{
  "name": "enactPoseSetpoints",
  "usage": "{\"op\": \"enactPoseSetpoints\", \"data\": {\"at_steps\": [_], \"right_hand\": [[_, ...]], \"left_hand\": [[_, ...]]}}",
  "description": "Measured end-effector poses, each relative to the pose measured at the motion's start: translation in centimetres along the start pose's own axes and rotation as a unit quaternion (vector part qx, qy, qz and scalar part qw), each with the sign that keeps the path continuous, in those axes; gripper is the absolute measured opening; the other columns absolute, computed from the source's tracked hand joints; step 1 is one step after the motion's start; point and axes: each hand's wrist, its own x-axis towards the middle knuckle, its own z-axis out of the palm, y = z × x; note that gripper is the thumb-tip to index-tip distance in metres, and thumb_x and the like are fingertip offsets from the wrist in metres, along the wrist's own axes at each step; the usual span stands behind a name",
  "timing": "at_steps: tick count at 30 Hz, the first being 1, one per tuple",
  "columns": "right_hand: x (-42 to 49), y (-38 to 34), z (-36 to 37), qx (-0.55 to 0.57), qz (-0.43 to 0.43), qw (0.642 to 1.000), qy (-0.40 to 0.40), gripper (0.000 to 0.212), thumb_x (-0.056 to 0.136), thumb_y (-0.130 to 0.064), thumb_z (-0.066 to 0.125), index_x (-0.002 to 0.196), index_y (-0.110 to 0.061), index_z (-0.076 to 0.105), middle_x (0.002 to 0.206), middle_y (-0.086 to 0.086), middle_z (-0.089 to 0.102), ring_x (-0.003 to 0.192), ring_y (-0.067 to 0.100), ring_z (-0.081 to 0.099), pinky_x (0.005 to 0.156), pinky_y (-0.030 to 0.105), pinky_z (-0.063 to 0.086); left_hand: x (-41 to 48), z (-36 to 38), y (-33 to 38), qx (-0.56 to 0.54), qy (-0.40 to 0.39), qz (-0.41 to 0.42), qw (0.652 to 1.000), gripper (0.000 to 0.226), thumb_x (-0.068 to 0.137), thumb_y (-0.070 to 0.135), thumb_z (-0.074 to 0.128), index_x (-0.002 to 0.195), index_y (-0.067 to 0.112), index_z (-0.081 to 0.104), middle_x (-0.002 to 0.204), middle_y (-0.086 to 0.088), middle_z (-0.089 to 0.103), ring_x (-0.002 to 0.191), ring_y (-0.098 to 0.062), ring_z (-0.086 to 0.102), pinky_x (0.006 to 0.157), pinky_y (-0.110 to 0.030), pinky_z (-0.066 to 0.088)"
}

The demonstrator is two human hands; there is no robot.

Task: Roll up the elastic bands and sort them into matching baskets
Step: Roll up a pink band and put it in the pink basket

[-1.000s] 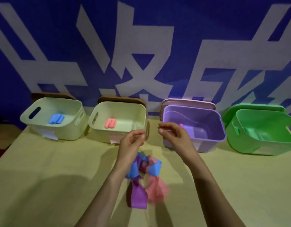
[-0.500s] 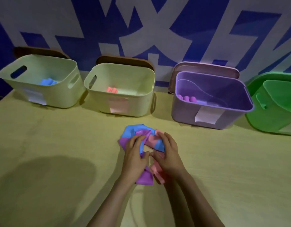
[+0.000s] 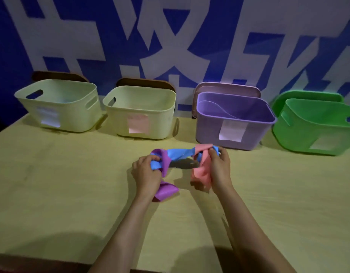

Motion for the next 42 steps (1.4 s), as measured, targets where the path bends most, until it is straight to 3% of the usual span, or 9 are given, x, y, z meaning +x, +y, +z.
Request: {"op": "enactPoseSetpoints", "data": {"at_steps": [4,7,13,17,23,28,35,39,42], "right_hand": [[0.0,-4.0,-1.1,-0.033,-0.079,0.995,-0.053,0.013,0.095,-0.013,0.045,0.087,-0.021,0.052,0.086,-0.002,0.061,0.076,0.011,0.055,0.067,0.025,0.043],[-0.4,-7.1,-1.3,-0.055,-0.143,0.984,-0.094,0.020,0.096,-0.009,0.043,0.087,-0.018,0.058,0.077,-0.005,0.061,0.062,-0.004,0.053,0.061,0.012,0.042],[-0.3,-11.4,-0.9,-0.175,-0.226,0.949,-0.129,0.012,0.093,-0.019,0.055,0.092,-0.012,0.065,0.081,0.000,0.061,0.072,0.009,0.052,0.063,0.019,0.041],[-0.7,-13.1,-1.0,-0.137,-0.190,0.965,-0.115,0.013,0.085,-0.030,0.067,0.088,-0.021,0.060,0.089,0.004,0.067,0.081,0.020,0.062,0.072,0.036,0.050],[-1.8,-15.6,-2.4,-0.141,-0.196,0.941,-0.235,0.008,0.089,-0.022,0.065,0.084,-0.017,0.068,0.074,0.001,0.067,0.064,0.006,0.060,0.061,0.020,0.048],[-0.8,-16.6,-3.4,-0.169,-0.165,0.946,-0.221,0.012,0.092,-0.017,0.059,0.089,-0.017,0.071,0.077,0.002,0.064,0.066,0.008,0.051,0.059,0.016,0.041],[-0.3,-15.4,-3.5,-0.112,-0.050,0.948,-0.295,0.015,0.095,-0.012,0.053,0.098,-0.010,0.067,0.079,0.004,0.066,0.063,0.011,0.059,0.057,0.018,0.049],[-0.5,-14.5,-3.2,-0.025,0.000,0.963,-0.268,0.022,0.095,-0.006,0.049,0.111,-0.005,0.064,0.089,0.009,0.068,0.071,0.016,0.063,0.058,0.021,0.052],[-0.6,-14.0,-3.4,0.011,0.021,0.969,-0.247,0.018,0.095,-0.004,0.048,0.104,-0.002,0.063,0.082,0.013,0.071,0.067,0.020,0.068,0.058,0.025,0.055]], "left_hand": [[0.2,-1.1,1.1,0.004,-0.042,-0.018,0.999,0.038,0.075,-0.006,0.052,0.102,0.016,0.066,0.122,-0.011,0.051,0.116,-0.031,0.045,0.095,-0.025,0.032],[0.6,-1.4,2.1,-0.109,-0.094,-0.009,0.990,0.032,0.072,-0.010,0.052,0.088,0.015,0.063,0.116,-0.018,0.056,0.102,-0.029,0.056,0.065,-0.012,0.042],[-0.2,-1.6,5.4,-0.199,-0.180,-0.059,0.962,0.049,0.064,0.009,0.063,0.110,0.017,0.047,0.126,-0.002,0.033,0.106,-0.026,0.053,0.071,-0.031,0.048],[-0.6,-2.3,8.1,-0.228,-0.052,0.050,0.971,0.056,0.078,-0.007,0.059,0.128,0.007,0.037,0.130,-0.004,0.031,0.114,-0.015,0.039,0.088,-0.014,0.033],[0.9,-3.9,13.0,-0.286,-0.190,0.195,0.919,0.022,0.084,0.007,0.068,0.102,0.018,0.064,0.097,0.000,0.068,0.089,-0.006,0.059,0.084,-0.023,0.045],[1.7,-4.7,14.1,-0.308,-0.205,0.155,0.916,0.019,0.093,0.005,0.053,0.101,0.010,0.070,0.088,0.003,0.071,0.084,0.000,0.061,0.081,-0.015,0.045],[1.4,-4.7,14.8,-0.552,-0.302,-0.097,0.771,0.027,0.095,0.011,0.043,0.109,0.001,0.063,0.094,-0.015,0.066,0.075,-0.022,0.065,0.073,-0.033,0.053],[0.7,-4.6,13.9,-0.367,-0.258,-0.016,0.893,0.021,0.082,0.016,0.056,0.097,0.014,0.072,0.086,-0.002,0.065,0.079,-0.015,0.057,0.072,-0.027,0.042],[0.3,-4.9,12.8,-0.337,-0.233,-0.020,0.912,0.022,0.061,0.024,0.059,0.079,0.012,0.067,0.078,-0.005,0.056,0.075,-0.019,0.046,0.068,-0.031,0.035]]}}
